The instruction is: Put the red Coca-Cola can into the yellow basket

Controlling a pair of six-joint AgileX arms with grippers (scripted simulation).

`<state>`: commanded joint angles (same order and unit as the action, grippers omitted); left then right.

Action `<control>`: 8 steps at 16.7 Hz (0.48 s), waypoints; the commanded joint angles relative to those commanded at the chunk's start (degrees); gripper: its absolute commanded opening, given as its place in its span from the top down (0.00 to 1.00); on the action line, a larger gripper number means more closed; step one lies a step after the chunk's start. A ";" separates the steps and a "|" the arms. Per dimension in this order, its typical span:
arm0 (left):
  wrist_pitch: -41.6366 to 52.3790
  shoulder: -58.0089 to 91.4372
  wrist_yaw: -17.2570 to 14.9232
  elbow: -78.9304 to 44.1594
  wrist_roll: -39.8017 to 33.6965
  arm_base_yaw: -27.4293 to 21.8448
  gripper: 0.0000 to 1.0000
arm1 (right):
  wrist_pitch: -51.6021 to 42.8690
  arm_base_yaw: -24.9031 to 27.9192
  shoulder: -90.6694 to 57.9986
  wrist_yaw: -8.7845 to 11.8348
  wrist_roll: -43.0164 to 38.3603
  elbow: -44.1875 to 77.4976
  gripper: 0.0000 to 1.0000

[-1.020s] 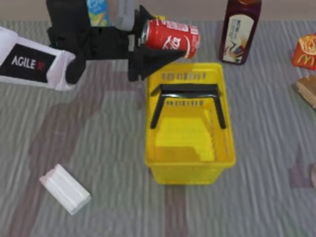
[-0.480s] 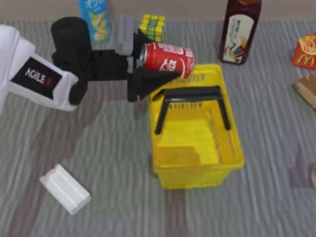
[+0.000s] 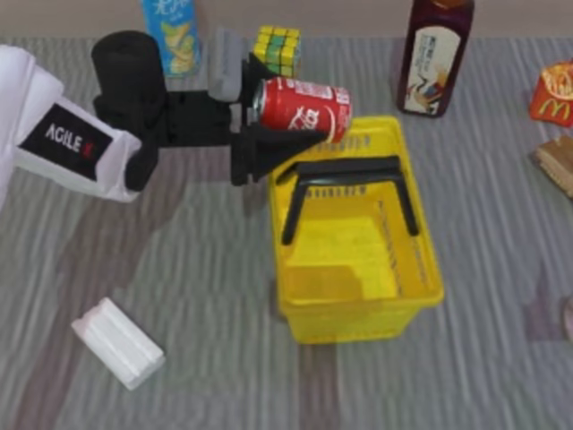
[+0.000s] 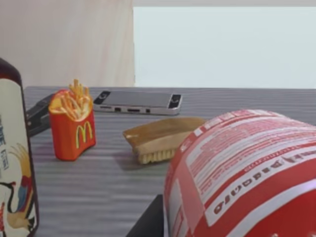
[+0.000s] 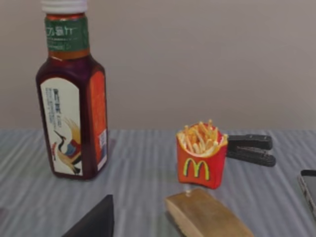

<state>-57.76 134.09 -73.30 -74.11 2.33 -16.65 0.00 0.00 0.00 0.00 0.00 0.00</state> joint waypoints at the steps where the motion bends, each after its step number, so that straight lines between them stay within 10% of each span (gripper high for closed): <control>1: 0.00 0.00 0.00 0.00 0.00 0.00 0.25 | 0.00 0.00 0.00 0.00 0.00 0.00 0.00; 4: 0.00 0.00 0.00 0.00 0.00 0.00 0.02 | 0.00 0.00 0.00 0.00 0.00 0.00 0.00; 8: 0.00 0.00 0.00 0.00 0.00 0.00 0.00 | 0.00 0.00 0.00 0.00 0.00 0.00 0.00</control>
<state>-57.76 134.09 -73.30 -74.11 2.33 -16.65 0.00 0.00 0.00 0.00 0.00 0.00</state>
